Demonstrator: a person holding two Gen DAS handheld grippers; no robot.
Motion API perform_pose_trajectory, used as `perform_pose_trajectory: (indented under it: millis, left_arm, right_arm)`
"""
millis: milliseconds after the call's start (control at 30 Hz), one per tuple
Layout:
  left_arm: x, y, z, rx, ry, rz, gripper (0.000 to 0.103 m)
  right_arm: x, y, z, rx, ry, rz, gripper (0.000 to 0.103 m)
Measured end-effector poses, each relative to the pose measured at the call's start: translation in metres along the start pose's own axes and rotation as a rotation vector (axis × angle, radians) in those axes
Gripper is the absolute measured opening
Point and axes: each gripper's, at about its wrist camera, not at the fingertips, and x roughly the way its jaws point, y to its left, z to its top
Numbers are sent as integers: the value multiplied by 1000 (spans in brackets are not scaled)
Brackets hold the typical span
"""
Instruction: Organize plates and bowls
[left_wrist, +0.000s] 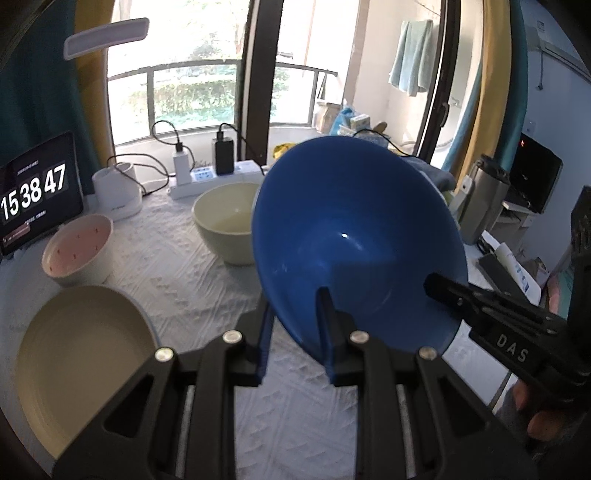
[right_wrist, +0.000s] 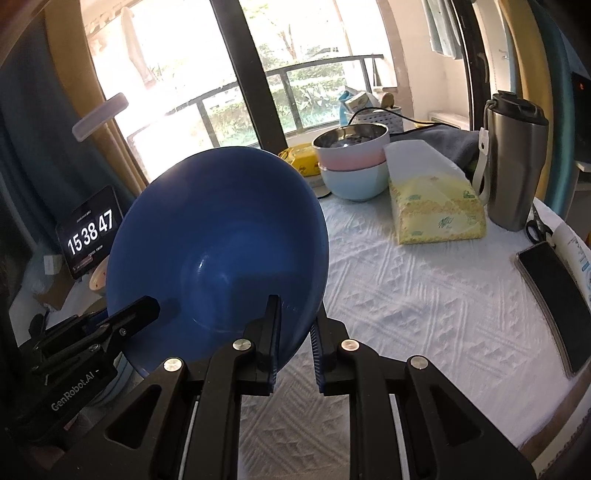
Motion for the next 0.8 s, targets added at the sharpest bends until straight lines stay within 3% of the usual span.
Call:
perform_pose_trajectory:
  millis: [167, 800]
  left_arm:
    - [-5, 9, -10, -17, 16, 8, 23]
    - [-14, 38, -44, -61, 102, -2, 24]
  right_arm:
    - [1, 13, -9, -11, 34, 9, 24]
    - [7, 41, -33, -13, 164, 18, 26]
